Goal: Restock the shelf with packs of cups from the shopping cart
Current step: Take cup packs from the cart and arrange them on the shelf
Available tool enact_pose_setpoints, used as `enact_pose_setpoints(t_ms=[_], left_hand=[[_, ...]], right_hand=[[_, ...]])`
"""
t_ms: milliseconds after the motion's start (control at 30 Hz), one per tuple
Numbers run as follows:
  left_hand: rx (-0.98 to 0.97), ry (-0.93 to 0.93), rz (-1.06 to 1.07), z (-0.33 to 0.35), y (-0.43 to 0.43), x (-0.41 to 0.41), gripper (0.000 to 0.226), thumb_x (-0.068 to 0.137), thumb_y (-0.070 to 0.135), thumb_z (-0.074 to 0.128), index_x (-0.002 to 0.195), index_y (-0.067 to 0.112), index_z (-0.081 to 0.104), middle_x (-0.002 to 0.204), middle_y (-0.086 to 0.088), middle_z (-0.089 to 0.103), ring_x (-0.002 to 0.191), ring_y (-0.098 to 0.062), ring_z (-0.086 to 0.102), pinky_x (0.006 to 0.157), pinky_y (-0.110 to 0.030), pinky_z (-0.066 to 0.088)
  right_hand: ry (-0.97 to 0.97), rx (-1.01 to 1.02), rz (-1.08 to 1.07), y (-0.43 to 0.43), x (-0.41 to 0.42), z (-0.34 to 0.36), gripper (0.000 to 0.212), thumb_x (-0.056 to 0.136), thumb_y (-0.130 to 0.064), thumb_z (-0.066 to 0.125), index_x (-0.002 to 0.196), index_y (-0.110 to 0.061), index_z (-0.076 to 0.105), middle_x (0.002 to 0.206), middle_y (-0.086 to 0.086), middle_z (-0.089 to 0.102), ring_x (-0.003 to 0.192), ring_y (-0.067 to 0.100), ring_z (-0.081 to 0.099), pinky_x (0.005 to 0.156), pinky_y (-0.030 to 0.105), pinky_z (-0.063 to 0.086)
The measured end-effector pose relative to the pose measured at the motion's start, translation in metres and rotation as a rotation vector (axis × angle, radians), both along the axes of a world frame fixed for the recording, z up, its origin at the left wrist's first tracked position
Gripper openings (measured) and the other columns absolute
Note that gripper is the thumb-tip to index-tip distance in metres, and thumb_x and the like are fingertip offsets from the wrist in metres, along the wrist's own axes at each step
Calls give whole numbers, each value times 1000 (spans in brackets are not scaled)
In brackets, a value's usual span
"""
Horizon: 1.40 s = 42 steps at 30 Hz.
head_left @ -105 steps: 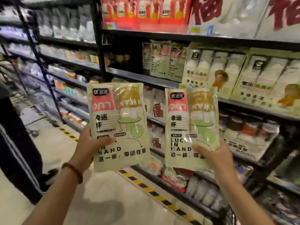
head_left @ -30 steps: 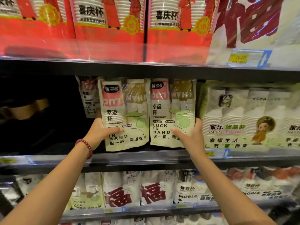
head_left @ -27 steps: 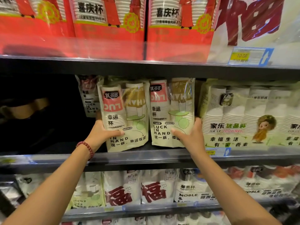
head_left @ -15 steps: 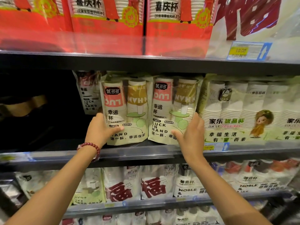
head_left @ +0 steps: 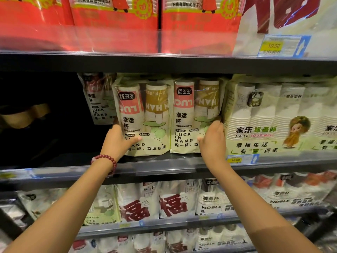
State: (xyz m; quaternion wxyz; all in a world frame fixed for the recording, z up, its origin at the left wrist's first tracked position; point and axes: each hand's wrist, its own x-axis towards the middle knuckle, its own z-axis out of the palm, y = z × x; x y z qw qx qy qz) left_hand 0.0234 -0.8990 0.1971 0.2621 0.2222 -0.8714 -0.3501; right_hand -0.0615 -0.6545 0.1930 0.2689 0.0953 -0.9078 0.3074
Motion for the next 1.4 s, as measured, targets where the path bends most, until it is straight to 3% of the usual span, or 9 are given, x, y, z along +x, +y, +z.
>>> enact_pose_setpoints(t_ms=[200, 400, 600, 733, 867, 933, 1067, 1167, 1400], left_hand=[[-111, -9, 37, 4, 14, 8, 53, 70, 38, 80, 94, 8, 44, 100, -9, 58, 97, -27, 59, 73, -34, 50], [-94, -27, 36, 4, 17, 3, 60, 70, 40, 80, 102, -1, 50, 105, -15, 63, 95, -29, 61, 77, -40, 53], [-59, -65, 14, 1, 10, 1, 56, 70, 42, 79, 99, 1, 52, 102, -13, 64, 91, -27, 61, 74, -40, 54], [-39, -90, -52, 14, 6, 7, 56, 71, 37, 80, 108, 3, 56, 108, -12, 65, 100, -29, 62, 82, -40, 54], [-186, 90, 45, 35, 37, 35, 65, 73, 28, 78, 122, 4, 42, 125, -21, 52, 117, -36, 50, 94, -48, 45], [-340, 169, 2, 40, 69, 55, 76, 75, 26, 75, 136, 7, 35, 136, -18, 46, 128, -33, 41, 107, -46, 36], [-578, 71, -280, 26, 160, 87, 71, 82, 30, 68, 141, 9, 35, 136, -16, 47, 125, -34, 42, 104, -47, 36], [-630, -38, -533, -1, 251, 108, 65, 83, 35, 66, 138, 12, 40, 133, -12, 51, 120, -33, 47, 98, -44, 41], [-636, -332, -956, -81, 501, 175, 45, 90, 37, 53, 131, 23, 44, 127, -2, 52, 113, -23, 51, 89, -39, 49]], right_hand=[[131, 81, -7, 5, 6, -8, 57, 83, -1, 61, 133, 6, 34, 136, 22, 39, 124, 35, 41, 104, 41, 40], [135, 87, 24, 15, 1, 0, 43, 79, 4, 59, 120, 3, 45, 117, 16, 47, 102, 32, 51, 85, 38, 47], [92, 91, 60, 13, 7, 2, 48, 77, 2, 55, 123, 4, 43, 119, 16, 45, 108, 31, 47, 92, 37, 46], [-20, 146, 135, 25, 16, 18, 49, 82, -6, 58, 128, 2, 42, 130, 16, 42, 115, 29, 44, 94, 35, 40], [-75, 259, 154, 62, 46, 28, 46, 89, -18, 56, 131, -4, 48, 134, 15, 48, 121, 30, 47, 98, 39, 41], [-86, 341, 113, 94, 71, 25, 44, 91, -21, 53, 131, -6, 47, 129, 12, 52, 118, 29, 49, 93, 42, 45], [-111, 486, 14, 184, 135, -2, 39, 91, -22, 52, 127, -8, 50, 121, 11, 56, 111, 31, 50, 83, 41, 47], [-164, 562, -87, 265, 186, -28, 27, 89, -23, 52, 113, -10, 55, 108, 9, 59, 101, 30, 54, 78, 41, 48], [-443, 536, -359, 464, 329, -93, 35, 82, -20, 58, 115, -9, 62, 112, 13, 63, 103, 35, 58, 79, 40, 52]])
